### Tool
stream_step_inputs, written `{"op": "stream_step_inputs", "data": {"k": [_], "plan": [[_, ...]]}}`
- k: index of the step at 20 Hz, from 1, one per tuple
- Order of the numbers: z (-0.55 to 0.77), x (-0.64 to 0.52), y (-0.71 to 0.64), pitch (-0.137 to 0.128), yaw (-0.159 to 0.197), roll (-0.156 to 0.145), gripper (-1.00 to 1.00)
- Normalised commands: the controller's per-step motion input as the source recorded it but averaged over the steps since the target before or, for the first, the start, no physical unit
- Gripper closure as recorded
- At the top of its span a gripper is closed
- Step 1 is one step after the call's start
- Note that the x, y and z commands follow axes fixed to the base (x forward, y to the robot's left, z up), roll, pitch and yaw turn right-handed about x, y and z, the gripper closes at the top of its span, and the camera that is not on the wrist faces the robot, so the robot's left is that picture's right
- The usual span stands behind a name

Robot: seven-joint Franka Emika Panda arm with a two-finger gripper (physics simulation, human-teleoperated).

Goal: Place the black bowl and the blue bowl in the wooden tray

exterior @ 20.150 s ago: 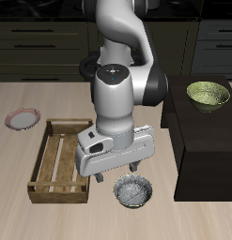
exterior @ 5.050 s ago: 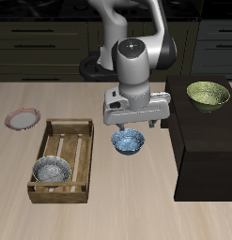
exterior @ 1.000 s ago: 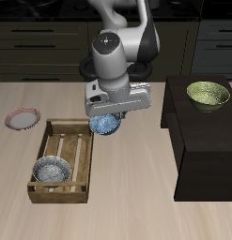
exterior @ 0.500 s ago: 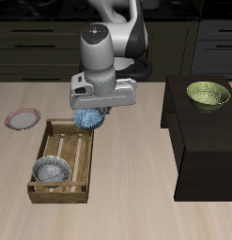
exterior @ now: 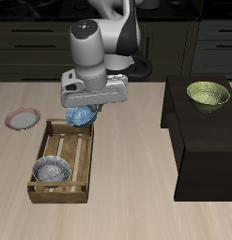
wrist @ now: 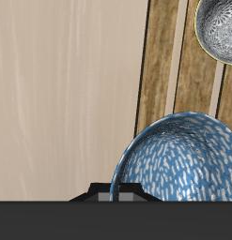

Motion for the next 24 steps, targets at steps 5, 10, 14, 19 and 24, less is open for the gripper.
{"op": "stream_step_inputs", "data": {"k": [5, 10, 14, 19, 24], "plan": [[0.12, 0.00, -0.28, -0.021, 0.006, -0.093, 1.00], [0.14, -0.01, -0.38, -0.054, 0.038, -0.134, 1.00], [0.16, 0.04, -0.24, -0.031, 0.022, -0.061, 1.00], [0.15, 0.11, -0.32, -0.018, 0.005, -0.066, 1.00], [0.13, 0.10, -0.19, -0.026, -0.004, -0.057, 1.00]]}}
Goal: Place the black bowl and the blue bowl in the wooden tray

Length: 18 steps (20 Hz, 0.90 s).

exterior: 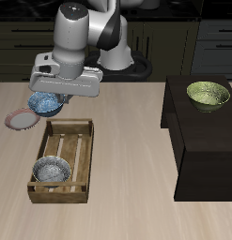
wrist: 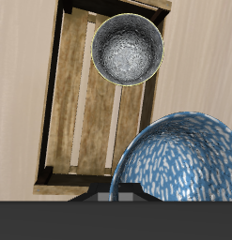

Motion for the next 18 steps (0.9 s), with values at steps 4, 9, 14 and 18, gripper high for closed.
{"op": "stream_step_inputs", "data": {"k": [4, 9, 14, 18], "plan": [[0.13, 0.17, 0.05, -0.020, -0.005, -0.012, 1.00], [0.04, 0.28, 0.21, 0.011, -0.017, 0.001, 1.00], [-0.19, 0.27, 0.23, 0.051, 0.000, 0.015, 1.00], [-0.38, 0.33, 0.24, 0.075, -0.004, 0.023, 1.00]]}}
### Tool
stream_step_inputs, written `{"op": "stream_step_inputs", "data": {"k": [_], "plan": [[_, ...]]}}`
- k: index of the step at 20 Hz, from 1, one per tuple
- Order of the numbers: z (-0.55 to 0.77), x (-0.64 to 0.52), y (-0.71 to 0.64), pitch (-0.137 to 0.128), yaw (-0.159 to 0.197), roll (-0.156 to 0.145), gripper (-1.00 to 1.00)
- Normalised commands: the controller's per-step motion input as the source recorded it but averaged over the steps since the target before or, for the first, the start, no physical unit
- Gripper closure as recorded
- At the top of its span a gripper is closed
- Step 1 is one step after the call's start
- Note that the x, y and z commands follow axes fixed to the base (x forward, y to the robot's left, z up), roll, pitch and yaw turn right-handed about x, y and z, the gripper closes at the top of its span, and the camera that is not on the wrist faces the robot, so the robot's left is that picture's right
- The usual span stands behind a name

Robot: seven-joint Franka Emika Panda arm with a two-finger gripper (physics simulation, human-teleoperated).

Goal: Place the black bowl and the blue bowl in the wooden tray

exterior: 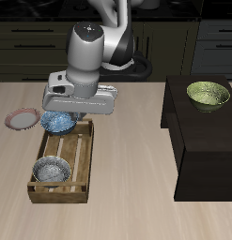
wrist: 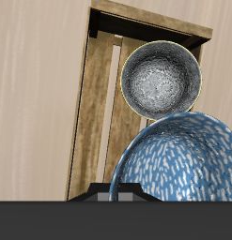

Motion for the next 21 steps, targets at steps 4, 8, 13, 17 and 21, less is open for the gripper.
{"op": "stream_step_inputs", "data": {"k": [4, 8, 13, 17, 21], "plan": [[-0.32, 0.12, 0.20, 0.054, -0.029, 0.015, 1.00], [-0.38, 0.01, 0.12, 0.072, -0.041, -0.008, 1.00], [-0.55, 0.02, 0.09, 0.103, -0.037, 0.011, 1.00], [-0.27, -0.04, 0.16, 0.071, -0.016, 0.052, -1.00], [0.15, -0.11, 0.05, -0.024, -0.026, 0.006, -1.00]]}}
